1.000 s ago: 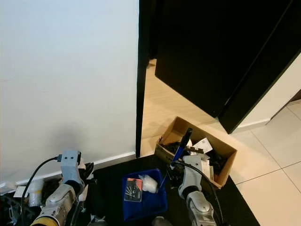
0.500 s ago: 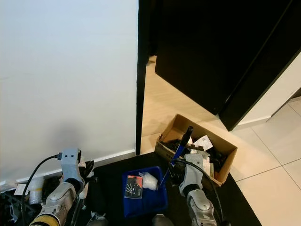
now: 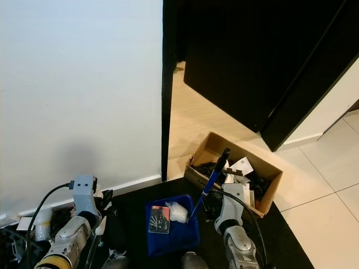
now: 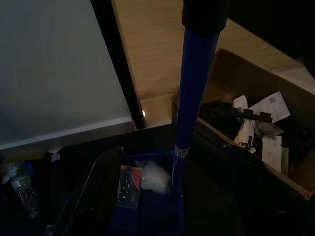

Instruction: Sweep floor

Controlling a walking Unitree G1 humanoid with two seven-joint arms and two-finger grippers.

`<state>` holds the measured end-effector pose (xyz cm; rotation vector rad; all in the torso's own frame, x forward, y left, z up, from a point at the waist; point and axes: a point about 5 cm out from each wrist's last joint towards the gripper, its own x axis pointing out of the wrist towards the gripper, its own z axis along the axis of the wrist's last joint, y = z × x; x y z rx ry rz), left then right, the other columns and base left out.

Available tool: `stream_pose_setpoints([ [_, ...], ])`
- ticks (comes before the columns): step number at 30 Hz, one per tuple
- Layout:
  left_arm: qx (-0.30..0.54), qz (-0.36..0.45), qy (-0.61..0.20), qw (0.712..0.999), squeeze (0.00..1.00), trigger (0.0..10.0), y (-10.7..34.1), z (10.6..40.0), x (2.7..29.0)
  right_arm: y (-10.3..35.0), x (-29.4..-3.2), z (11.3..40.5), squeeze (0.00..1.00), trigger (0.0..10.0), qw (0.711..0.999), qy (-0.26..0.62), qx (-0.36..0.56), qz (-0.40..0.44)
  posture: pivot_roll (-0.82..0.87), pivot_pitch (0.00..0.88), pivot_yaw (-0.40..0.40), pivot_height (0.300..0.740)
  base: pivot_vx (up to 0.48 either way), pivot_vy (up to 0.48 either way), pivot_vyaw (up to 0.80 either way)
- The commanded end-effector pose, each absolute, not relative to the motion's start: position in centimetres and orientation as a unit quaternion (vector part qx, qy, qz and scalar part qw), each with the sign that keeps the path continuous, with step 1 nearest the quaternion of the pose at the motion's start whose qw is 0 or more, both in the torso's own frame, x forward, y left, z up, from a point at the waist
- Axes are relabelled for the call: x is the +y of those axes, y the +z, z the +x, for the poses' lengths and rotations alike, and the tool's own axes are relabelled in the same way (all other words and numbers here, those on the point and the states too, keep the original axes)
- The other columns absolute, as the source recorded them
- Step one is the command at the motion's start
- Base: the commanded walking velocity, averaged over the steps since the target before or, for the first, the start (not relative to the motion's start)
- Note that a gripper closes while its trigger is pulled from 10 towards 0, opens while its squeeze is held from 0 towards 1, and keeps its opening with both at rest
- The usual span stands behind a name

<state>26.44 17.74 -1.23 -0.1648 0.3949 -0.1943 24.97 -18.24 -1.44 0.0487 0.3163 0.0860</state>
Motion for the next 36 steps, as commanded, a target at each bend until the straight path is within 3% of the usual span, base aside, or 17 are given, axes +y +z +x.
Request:
stream_pose_setpoints([
  [1,0.211,-0.088,-0.094,0.969,0.0,10.0,-1.89,25.73,17.85,-1.83,-18.5,24.47,0.0,10.0,0.985,0.037,0.165,0.029,0.02,0.189,-0.018,0.74,0.0,0.0,0.0],
  [36,0.214,-0.089,-0.092,0.968,0.0,10.0,-1.92,25.89,17.7,-1.82,-18.4,24.68,0.0,10.0,0.984,0.043,0.168,0.029,0.02,0.156,-0.011,0.74,0.0,0.0,0.0],
])
